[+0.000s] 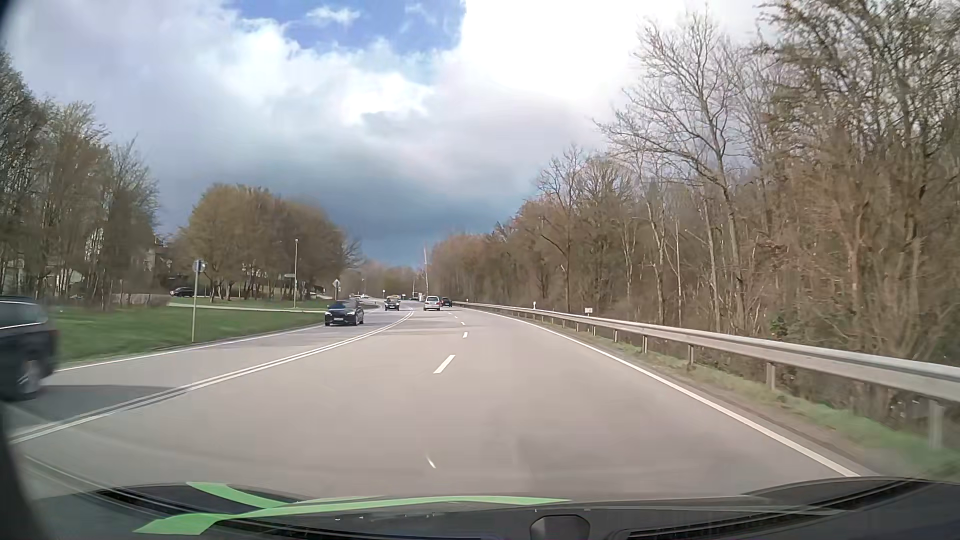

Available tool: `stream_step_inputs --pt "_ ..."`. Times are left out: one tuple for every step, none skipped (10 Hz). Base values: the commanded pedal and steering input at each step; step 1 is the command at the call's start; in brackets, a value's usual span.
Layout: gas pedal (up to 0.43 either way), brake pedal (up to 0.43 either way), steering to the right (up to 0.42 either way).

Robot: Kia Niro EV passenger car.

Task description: Follow the waypoints while adhering to traffic rules and regulations

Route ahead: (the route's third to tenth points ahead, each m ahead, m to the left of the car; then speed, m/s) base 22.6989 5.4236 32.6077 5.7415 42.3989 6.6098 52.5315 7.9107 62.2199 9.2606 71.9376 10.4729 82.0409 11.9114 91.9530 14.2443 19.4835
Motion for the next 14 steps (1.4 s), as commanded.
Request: stream_step_inputs --pt "0.157 0.0 -0.016" --pt "0.157 0.0 -0.016" --pt "0.157 0.0 -0.016" --pt "0.157 0.0 -0.017" --pt "0.157 0.0 -0.017" --pt "0.157 0.0 -0.016" --pt "0.157 0.0 -0.015" --pt "0.157 0.0 -0.015" --pt "0.157 0.0 -0.015" --pt "0.157 0.0 -0.015" --pt "0.157 0.0 -0.015" --pt "0.169 0.0 -0.015" --pt "0.169 0.0 -0.015" --pt "0.169 0.0 -0.015"
